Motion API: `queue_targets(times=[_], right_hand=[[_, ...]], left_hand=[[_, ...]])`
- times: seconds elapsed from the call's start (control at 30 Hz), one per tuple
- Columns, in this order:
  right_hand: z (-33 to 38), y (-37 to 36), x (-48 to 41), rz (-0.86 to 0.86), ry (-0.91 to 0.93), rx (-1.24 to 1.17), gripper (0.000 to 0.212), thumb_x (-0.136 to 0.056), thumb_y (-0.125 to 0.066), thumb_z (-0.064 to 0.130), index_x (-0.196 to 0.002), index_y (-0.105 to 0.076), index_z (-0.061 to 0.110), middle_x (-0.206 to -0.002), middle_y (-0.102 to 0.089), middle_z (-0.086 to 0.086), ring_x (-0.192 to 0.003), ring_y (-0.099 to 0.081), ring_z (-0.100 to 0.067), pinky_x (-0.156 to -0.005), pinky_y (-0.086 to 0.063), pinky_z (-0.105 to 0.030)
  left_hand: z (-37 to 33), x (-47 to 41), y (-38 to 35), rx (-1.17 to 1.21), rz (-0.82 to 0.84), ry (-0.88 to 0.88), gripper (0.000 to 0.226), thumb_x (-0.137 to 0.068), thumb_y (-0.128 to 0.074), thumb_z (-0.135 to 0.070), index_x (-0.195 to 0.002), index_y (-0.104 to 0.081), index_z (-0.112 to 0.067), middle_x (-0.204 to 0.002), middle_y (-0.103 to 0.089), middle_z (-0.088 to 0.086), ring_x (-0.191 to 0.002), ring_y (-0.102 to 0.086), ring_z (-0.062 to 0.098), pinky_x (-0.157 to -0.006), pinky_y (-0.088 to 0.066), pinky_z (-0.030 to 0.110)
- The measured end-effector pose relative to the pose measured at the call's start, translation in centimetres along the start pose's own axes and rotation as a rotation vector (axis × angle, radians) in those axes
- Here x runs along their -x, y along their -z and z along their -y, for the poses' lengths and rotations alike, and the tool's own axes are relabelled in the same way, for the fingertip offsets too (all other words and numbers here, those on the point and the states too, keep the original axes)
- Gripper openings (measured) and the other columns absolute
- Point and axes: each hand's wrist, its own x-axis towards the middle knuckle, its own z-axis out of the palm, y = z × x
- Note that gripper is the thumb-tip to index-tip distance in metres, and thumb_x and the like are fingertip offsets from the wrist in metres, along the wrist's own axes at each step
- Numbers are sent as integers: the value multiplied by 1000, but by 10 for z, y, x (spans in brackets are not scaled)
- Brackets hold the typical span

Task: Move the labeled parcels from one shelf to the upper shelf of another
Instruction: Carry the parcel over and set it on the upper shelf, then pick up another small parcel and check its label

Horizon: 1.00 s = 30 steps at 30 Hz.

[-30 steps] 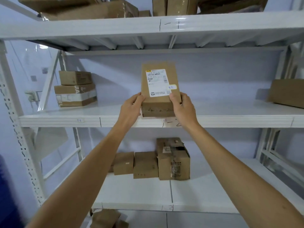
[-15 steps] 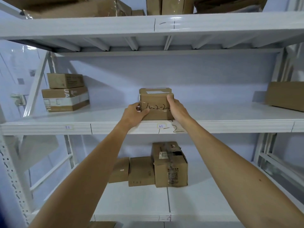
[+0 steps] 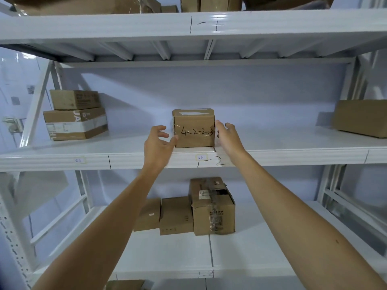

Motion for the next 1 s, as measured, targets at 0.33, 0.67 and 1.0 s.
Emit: queue_targets(times=[0.33, 0.67, 1.0], right_hand=[[-22, 12, 71, -165, 84, -160, 61, -86, -46, 65, -130, -51, 22, -121, -64, -5, -115, -62, -22, -101, -53, -47], [-58, 77, 156, -136, -2, 218, 55, -92, -44, 66, -103, -66, 16, -96, -65, 5, -95, -63, -21, -102, -52, -52], [-112, 171, 216, -193, -169, 319, 48, -97, -53, 56, -117, -64, 14, -112, -68, 1, -101, -67, -18, -93, -55, -39]], left_hand=[[-4, 71, -7, 124, 268, -98, 17, -102, -60, -30, -115, -69, -24, -101, -74, -7, -92, -74, 15, -91, -61, 45], [14, 119, -51, 180, 532, -37, 29, -104, -55, -33, -124, -69, -18, -108, -72, -9, -105, -70, 12, -100, -55, 35], [-7, 195, -123, 188, 684, -44, 24, -102, -57, -31, -113, -73, -17, -108, -75, 1, -100, -74, 18, -89, -56, 35]])
